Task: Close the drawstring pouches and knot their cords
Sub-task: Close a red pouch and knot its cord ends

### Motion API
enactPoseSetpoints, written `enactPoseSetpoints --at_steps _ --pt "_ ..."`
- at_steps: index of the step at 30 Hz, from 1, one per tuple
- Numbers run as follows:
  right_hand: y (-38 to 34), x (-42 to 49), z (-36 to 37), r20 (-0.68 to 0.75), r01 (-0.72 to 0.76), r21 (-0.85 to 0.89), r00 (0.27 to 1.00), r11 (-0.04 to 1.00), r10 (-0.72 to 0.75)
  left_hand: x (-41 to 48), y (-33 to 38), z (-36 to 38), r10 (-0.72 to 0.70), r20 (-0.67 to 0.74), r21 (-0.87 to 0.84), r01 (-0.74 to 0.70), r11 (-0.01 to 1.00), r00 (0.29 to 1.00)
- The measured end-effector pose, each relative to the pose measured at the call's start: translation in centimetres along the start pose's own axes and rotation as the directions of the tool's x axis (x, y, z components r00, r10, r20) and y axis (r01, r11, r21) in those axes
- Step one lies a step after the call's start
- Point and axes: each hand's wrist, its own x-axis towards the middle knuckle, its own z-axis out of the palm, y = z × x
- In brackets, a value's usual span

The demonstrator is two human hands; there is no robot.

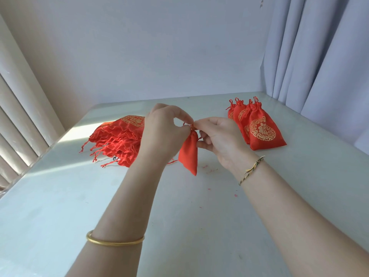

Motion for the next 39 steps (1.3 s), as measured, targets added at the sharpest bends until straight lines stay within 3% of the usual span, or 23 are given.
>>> enactPoseSetpoints --at_steps 11,18,22,27,33,39 --pt "-0.2 0.2 -0.1 0.079 -0.119 0.109 0.991 0.987 0.111 0.1 -0.8 0.2 0.014 0.031 0.016 -0.015 1.0 0.999" --pt "-0.2 0.1 -0.5 0.134 -0.122 0.042 0.984 0.992 0.115 0.1 -1.1 0.1 -0.01 0.05 0.07 0.006 0.998 0.999" --pt "0.0 0.6 -1.8 0.048 -0.06 -0.082 0.997 0.995 0.064 0.2 -1.5 -0.9 -0.1 0.077 -0.061 0.105 0.993 0.992" --pt "0.5 1.2 -2.8 -0.021 0.002 -0.206 1.0 0.978 -0.006 0.2 -1.8 -1.4 -0.199 0.22 -0.141 0.233 0.962 0.955" --pt "0.8 1.5 -3.5 -0.094 0.076 -0.281 0.99 0.957 -0.106 0.0 -1.1 -1.5 -0.164 0.379 -0.097 0.215 0.972 0.911" --pt "1.5 1.3 -3.6 -0.033 -0.044 -0.333 0.999 0.942 0.034 -0.1 -1.6 -0.2 -0.175 0.328 -0.161 0.238 0.958 0.928"
